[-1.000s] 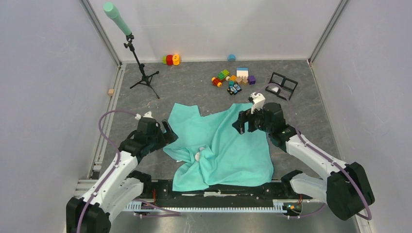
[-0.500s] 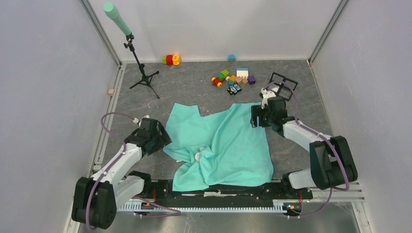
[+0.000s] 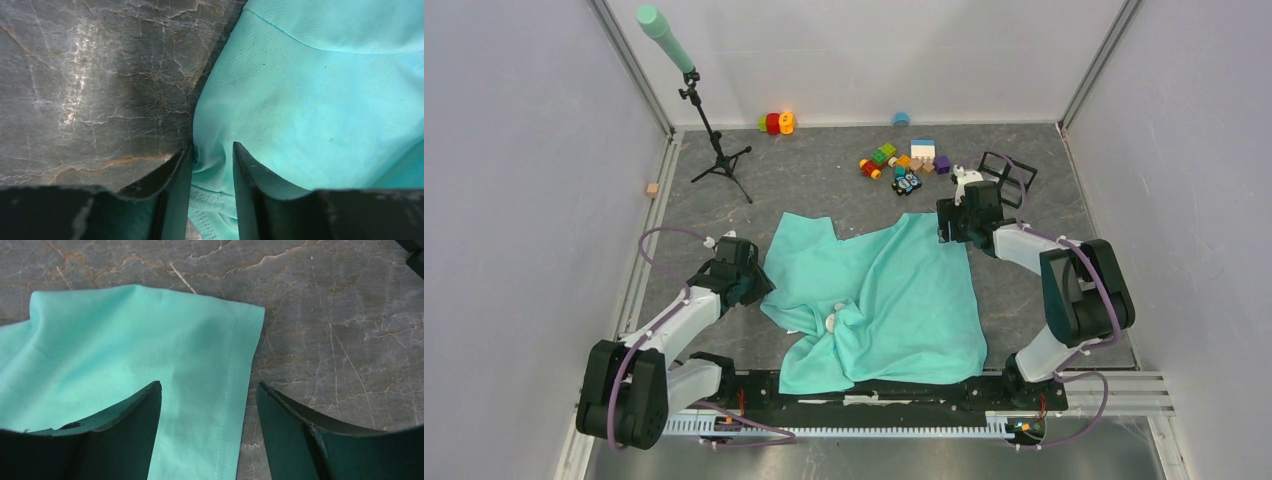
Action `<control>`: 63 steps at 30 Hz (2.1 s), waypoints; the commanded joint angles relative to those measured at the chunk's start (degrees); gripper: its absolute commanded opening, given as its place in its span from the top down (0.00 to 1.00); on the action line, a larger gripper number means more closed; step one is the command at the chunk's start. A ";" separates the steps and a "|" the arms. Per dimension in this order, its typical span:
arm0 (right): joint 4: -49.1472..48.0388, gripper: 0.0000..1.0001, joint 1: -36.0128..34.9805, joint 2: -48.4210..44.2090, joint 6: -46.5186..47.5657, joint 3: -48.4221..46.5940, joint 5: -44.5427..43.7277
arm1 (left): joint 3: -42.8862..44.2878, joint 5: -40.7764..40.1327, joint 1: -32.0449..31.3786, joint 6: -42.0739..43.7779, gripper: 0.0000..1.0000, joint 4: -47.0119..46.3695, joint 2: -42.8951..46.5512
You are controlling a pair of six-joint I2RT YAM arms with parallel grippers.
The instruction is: Pin the brooch onto the clothing
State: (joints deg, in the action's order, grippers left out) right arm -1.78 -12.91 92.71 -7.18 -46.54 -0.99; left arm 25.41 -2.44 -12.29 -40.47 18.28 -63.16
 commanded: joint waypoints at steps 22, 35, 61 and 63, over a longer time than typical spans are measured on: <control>-0.86 0.94 5.84 15.83 2.64 -16.39 5.31 | 24.50 -6.70 4.47 10.19 0.98 -4.86 -24.57; 4.79 1.00 9.60 22.23 4.76 -31.44 1.35 | 51.70 -16.73 4.55 20.58 0.98 2.68 -44.17; 10.11 0.29 9.55 -9.41 -1.97 -6.10 11.45 | 25.62 -3.25 1.84 13.79 0.14 12.03 -11.52; 11.04 0.29 9.54 -12.61 -2.09 -2.33 11.96 | 21.41 -1.80 1.58 11.83 0.16 13.36 -7.19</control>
State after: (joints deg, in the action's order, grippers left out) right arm 7.84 -3.53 84.66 -6.55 -55.61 9.04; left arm 53.74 -7.27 -10.17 -23.07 27.09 -76.69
